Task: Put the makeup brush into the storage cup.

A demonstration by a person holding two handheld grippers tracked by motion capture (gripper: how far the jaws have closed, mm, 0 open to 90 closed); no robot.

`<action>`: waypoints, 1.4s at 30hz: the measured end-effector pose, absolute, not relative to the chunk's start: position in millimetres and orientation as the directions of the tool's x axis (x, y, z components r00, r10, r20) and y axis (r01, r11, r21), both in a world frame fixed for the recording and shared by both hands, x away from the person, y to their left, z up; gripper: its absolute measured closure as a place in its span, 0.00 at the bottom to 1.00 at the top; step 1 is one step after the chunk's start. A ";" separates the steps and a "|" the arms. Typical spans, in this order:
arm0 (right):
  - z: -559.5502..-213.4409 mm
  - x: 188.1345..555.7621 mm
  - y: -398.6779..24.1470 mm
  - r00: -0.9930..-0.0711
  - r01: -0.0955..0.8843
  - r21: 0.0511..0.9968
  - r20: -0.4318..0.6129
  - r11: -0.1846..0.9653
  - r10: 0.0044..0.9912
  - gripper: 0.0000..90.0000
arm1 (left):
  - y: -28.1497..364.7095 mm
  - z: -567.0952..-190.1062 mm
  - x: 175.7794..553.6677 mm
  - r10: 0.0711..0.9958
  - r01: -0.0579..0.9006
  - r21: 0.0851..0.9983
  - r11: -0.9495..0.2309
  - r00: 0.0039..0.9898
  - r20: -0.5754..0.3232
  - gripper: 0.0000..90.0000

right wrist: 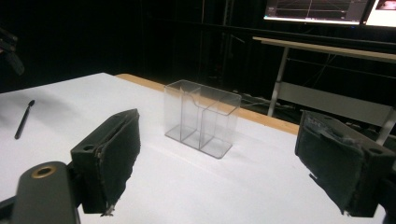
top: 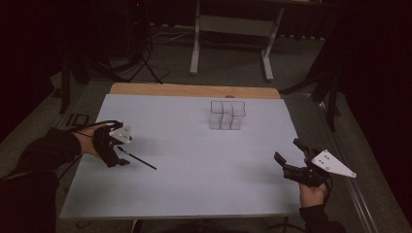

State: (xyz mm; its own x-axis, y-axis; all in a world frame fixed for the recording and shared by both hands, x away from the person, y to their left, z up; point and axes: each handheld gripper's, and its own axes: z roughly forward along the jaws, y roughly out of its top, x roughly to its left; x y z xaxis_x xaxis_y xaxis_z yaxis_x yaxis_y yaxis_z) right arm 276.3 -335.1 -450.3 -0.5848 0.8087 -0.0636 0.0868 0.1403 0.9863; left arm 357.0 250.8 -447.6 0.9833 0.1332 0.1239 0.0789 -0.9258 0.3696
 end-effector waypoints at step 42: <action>-455.5 278.0 -332.1 -0.578 0.113 0.978 -0.078 0.175 0.812 0.16 | 253.8 -505.3 396.4 -0.160 -0.180 0.248 -0.952 0.982 0.101 0.78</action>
